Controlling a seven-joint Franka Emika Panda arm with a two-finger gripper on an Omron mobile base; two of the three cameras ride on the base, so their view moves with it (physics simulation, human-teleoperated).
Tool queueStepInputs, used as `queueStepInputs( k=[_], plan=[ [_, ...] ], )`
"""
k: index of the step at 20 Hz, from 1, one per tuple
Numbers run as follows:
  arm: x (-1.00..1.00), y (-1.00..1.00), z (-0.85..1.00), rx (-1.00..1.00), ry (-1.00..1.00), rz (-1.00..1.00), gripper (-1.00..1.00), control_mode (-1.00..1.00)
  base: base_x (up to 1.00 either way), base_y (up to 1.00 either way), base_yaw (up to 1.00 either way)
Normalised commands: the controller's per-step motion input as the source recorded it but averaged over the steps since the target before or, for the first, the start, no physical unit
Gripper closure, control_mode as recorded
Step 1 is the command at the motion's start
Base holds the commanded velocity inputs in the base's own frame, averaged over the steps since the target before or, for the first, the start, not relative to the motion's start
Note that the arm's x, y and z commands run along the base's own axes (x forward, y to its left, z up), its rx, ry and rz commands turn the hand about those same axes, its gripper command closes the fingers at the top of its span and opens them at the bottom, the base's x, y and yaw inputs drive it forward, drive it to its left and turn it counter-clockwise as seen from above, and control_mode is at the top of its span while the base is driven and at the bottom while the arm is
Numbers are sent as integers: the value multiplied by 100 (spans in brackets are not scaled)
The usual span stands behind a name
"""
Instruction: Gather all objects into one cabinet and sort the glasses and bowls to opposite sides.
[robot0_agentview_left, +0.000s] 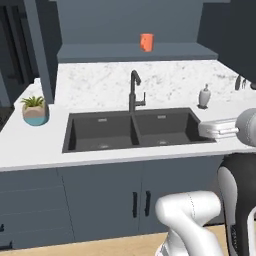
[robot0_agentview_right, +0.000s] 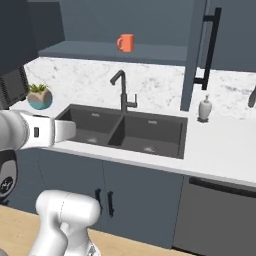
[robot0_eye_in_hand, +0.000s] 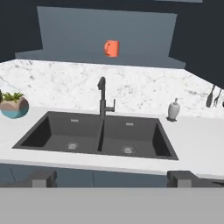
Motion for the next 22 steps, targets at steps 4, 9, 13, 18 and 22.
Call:
queueStepInputs(
  k=[4, 9, 13, 18, 22],
  plan=[
    [0, 0, 0, 0, 0, 0, -100, 100, 9, 6, 8],
    [0, 0, 0, 0, 0, 0, -100, 100, 27, 0, 0],
    [0, 0, 0, 0, 0, 0, -100, 100, 47, 0, 0],
    [0, 0, 0, 0, 0, 0, -100, 100, 38, 0, 0],
    [0, 0, 0, 0, 0, 0, -100, 100, 39, 0, 0]
  ],
)
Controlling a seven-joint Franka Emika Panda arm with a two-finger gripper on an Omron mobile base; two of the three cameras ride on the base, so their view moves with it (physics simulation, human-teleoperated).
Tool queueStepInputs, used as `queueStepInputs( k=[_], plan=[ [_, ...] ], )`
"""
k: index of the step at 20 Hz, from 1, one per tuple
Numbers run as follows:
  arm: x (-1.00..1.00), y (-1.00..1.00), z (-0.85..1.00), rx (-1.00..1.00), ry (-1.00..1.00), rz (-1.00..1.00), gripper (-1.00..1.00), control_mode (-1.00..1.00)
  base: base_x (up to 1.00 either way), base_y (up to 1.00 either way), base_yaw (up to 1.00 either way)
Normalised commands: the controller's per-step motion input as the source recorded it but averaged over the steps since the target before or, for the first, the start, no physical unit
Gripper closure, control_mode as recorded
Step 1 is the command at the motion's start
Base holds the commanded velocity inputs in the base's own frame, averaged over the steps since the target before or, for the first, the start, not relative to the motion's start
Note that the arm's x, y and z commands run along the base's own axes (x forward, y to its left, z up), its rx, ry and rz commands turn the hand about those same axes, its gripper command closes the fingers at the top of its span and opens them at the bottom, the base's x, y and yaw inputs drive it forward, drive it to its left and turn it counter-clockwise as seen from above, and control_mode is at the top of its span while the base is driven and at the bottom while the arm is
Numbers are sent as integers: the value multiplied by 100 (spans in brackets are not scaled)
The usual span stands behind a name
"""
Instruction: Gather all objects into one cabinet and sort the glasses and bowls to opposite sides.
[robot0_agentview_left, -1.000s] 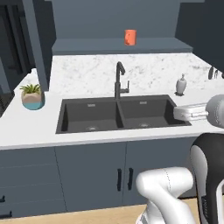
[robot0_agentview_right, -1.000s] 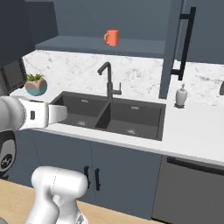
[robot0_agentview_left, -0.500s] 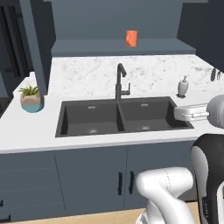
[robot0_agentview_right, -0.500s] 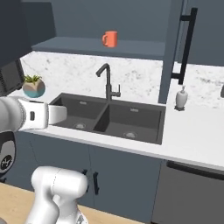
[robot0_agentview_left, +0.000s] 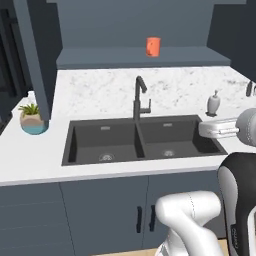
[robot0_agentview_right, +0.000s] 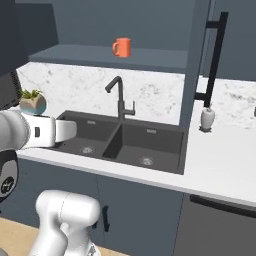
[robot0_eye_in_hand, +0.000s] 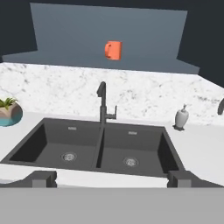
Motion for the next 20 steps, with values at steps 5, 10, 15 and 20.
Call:
queueStepInputs(
  k=[5, 10, 15, 20],
  plan=[
    [0, 0, 0, 0, 0, 0, -100, 100, 37, 0, 0],
    [0, 0, 0, 0, 0, 0, -100, 100, 36, 0, -1],
    [0, 0, 0, 0, 0, 0, -100, 100, 40, 0, -5],
    [0, 0, 0, 0, 0, 0, -100, 100, 6, 0, 0]
  ],
)
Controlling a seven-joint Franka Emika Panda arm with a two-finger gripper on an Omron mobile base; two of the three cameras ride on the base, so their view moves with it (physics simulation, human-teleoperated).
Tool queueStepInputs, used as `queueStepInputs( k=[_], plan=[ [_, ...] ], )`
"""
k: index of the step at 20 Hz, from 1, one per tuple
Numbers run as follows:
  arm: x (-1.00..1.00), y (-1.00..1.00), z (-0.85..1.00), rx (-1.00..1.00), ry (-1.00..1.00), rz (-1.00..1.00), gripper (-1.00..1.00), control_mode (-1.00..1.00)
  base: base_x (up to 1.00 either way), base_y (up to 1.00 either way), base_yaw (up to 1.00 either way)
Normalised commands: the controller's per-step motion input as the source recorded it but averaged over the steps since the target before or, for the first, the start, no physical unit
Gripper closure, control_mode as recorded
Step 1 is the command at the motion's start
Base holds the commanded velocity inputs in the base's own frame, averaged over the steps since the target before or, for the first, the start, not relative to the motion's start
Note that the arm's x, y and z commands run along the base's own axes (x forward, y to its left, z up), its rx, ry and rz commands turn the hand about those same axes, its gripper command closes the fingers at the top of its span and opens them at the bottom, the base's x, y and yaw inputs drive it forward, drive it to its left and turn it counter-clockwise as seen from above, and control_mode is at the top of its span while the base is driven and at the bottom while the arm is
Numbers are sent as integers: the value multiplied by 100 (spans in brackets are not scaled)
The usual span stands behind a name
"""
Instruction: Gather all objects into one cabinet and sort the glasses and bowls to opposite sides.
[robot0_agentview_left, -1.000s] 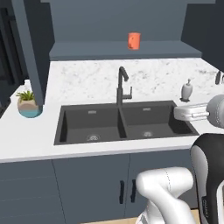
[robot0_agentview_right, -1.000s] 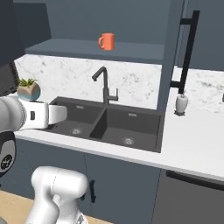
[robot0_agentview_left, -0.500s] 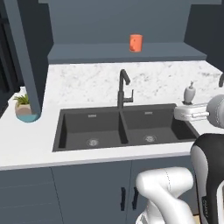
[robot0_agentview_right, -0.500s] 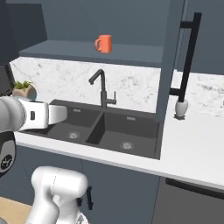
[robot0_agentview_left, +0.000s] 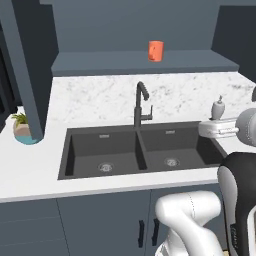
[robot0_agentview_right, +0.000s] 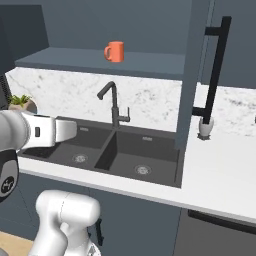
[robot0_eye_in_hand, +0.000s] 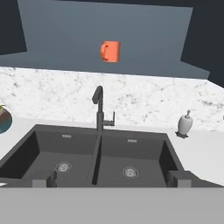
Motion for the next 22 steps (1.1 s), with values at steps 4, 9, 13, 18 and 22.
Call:
queueStepInputs(
  k=[4, 9, 13, 18, 22],
  plan=[
    [0, 0, 0, 0, 0, 0, -100, 100, 6, 0, -3],
    [0, 0, 0, 0, 0, 0, -100, 100, 23, 0, -7],
    [0, 0, 0, 0, 0, 0, -100, 100, 21, -1, 0],
    [0, 0, 0, 0, 0, 0, -100, 100, 28, 0, 0],
    [0, 0, 0, 0, 0, 0, -100, 100, 0, 0, 0]
  ],
)
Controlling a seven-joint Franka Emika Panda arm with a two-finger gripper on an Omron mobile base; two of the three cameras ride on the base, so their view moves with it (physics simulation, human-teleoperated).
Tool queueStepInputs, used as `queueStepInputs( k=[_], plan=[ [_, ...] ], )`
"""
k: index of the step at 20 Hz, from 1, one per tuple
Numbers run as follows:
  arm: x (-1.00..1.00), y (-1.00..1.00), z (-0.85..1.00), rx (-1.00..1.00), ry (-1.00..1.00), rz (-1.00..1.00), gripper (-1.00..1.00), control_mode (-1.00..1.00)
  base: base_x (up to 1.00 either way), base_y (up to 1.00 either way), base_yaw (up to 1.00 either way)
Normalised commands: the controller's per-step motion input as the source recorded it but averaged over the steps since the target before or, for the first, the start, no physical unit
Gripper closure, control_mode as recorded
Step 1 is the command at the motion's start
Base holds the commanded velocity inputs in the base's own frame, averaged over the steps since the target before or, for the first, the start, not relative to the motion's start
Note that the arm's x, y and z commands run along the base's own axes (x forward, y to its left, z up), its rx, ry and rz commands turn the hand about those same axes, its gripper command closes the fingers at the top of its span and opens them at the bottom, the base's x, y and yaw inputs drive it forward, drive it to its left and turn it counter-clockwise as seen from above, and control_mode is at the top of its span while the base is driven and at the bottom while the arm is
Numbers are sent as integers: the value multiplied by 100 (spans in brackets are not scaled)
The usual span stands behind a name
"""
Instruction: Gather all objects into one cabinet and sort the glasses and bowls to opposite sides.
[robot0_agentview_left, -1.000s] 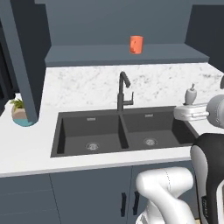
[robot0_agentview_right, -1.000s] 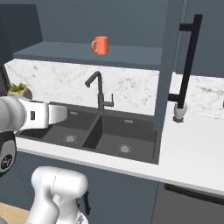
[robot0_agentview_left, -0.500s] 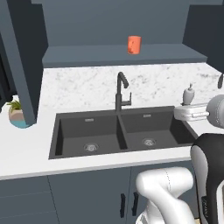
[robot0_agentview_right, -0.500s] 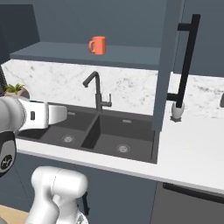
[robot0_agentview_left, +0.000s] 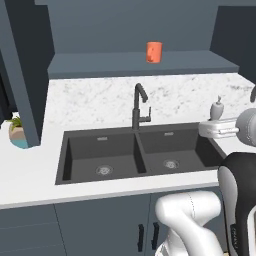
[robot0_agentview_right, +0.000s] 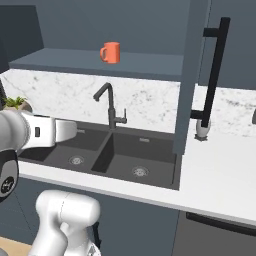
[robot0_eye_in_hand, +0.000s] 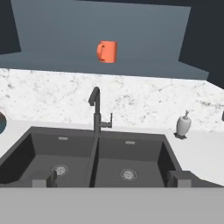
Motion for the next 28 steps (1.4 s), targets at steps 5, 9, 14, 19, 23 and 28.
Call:
queueStepInputs(
  k=[5, 9, 14, 19, 23, 28],
  plan=[
    [0, 0, 0, 0, 0, 0, -100, 100, 15, 0, 0],
    [0, 0, 0, 0, 0, 0, -100, 100, 5, 0, 0],
    [0, 0, 0, 0, 0, 0, -100, 100, 0, 0, 0],
    [-16, 1, 8, -3, -3, 1, -100, -100, 0, 0, 0],
    [-34, 0, 53, -9, -16, 3, -100, -100, 0, 0, 0],
    [1, 0, 80, -14, -13, 0, -100, -100, 0, 0, 0]
  ],
)
